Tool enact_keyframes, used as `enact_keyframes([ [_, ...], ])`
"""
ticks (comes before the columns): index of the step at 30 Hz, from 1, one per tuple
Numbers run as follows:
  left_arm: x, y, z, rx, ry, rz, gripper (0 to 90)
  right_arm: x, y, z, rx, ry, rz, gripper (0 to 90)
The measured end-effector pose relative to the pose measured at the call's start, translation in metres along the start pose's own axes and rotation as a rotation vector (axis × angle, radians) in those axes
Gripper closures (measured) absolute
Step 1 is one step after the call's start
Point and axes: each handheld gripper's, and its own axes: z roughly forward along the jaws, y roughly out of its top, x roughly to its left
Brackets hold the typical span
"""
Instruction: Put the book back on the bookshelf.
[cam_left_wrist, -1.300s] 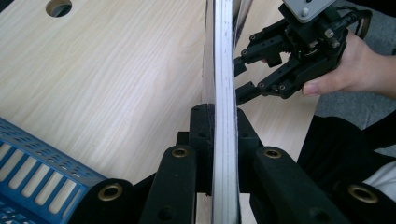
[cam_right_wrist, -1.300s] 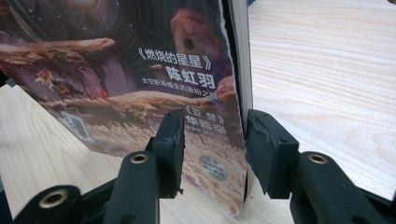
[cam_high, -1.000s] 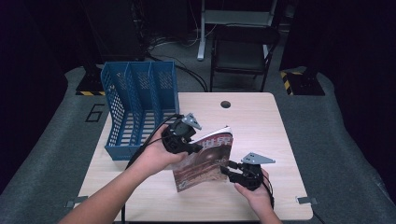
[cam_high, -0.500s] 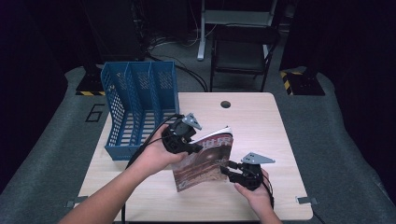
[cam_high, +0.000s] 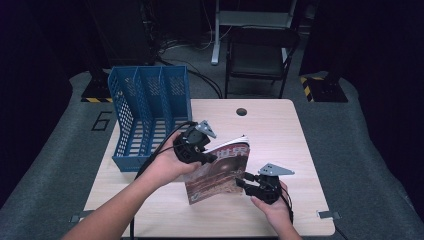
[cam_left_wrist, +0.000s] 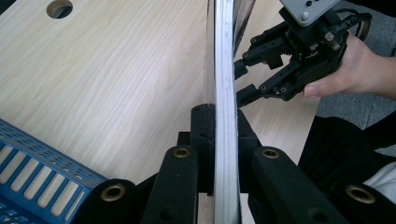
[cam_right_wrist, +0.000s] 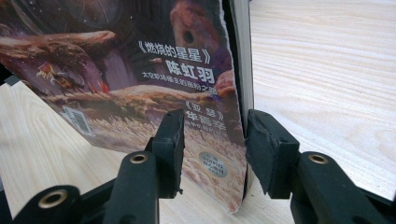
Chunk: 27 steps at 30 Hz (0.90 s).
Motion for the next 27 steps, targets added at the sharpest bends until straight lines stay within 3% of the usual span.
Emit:
enact_keyframes([
  [11, 0.002, 0.001, -0.004, -0.007, 0.011, -0.009, 84.2, 0.001, 0.000, 0.001, 0.004, 0.011, -0.009, 56.4],
  [18, 0.004, 0.004, -0.014, -0.033, 0.020, -0.019, 84.2, 0.001, 0.000, 0.002, -0.001, 0.008, 0.000, 50.8],
  [27, 0.007, 0.008, -0.024, -0.027, 0.025, -0.020, 84.1, 0.000, 0.000, 0.002, -0.004, -0.013, 0.001, 48.4],
])
